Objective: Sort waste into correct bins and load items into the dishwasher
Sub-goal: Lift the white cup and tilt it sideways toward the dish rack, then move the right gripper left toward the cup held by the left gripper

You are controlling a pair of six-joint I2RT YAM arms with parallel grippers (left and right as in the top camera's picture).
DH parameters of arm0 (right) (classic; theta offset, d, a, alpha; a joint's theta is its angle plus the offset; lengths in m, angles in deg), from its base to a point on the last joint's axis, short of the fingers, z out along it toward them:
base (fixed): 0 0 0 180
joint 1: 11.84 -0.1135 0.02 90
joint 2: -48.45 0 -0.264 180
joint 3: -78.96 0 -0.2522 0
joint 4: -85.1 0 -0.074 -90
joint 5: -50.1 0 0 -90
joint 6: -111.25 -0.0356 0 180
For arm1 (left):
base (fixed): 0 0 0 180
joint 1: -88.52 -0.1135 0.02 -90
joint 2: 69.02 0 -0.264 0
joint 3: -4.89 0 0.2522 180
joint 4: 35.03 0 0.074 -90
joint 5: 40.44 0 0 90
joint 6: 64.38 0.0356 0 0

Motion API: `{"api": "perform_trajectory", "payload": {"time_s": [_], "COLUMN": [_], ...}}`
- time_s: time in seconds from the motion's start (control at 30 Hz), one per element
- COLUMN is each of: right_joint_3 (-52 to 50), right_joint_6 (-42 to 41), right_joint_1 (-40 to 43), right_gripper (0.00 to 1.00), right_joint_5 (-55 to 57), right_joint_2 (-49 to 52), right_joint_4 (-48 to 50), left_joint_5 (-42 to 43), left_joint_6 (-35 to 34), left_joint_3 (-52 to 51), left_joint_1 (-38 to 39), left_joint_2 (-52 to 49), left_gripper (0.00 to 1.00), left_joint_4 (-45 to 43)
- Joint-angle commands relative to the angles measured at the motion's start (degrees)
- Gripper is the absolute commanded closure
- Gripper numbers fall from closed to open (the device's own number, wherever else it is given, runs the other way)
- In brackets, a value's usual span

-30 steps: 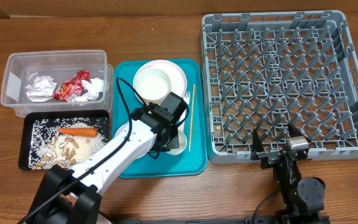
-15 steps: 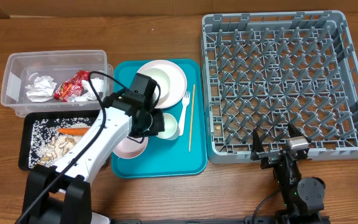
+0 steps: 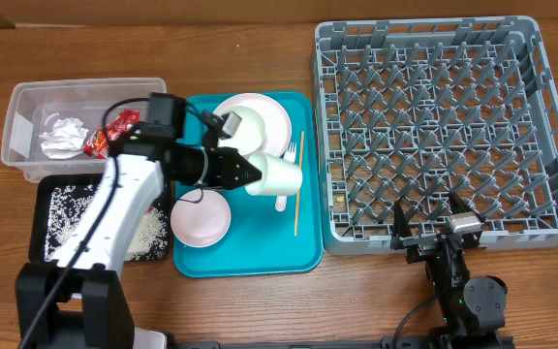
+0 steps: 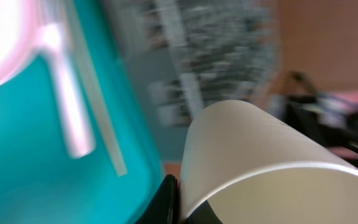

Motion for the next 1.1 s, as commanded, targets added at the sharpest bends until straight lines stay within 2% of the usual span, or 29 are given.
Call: {"api": "perform_trajectory", "payload": {"time_s": [0.0, 0.17, 0.5, 0.9, 0.93, 1.07], "right_joint_3": [-0.6, -0.6, -0.6, -0.6, -0.6, -0.6], "right_joint_6": [-0.2, -0.2, -0.2, -0.5, -1.5, -15.4], "right_joint_1": [-0.5, -0.5, -0.5, -0.5, -0.5, -0.5], "right_gripper": [0.0, 0.0, 0.0, 0.0, 0.0, 0.0], "right_joint_5": [-0.1, -0.1, -0.1, -1.7, -3.3, -7.2], "right_joint_2": [-0.5, -0.5, -0.5, -0.5, -0.4, -0.4], "right_joint_4": [0.4, 0.4, 0.4, 0.5, 0.5, 1.0], "left_joint_5": [24.6, 27.0, 25.2, 24.0, 24.0, 24.0], "left_joint_6": [17.0, 22.5, 22.6, 21.9, 21.9, 21.8], "left_joint_3": [1.2, 1.2, 1.2, 1.2, 1.2, 1.2], "left_joint_1": [-0.5, 1.1, 3.9, 3.7, 3.7, 3.7], "left_joint_2": [1.4, 1.4, 1.4, 1.4, 1.4, 1.4], "left_gripper": [0.96, 0.96, 0.96, 0.96, 0.96, 0.96], "left_joint_4": [1.3, 3.5, 4.1, 4.0, 3.8, 3.9]}}
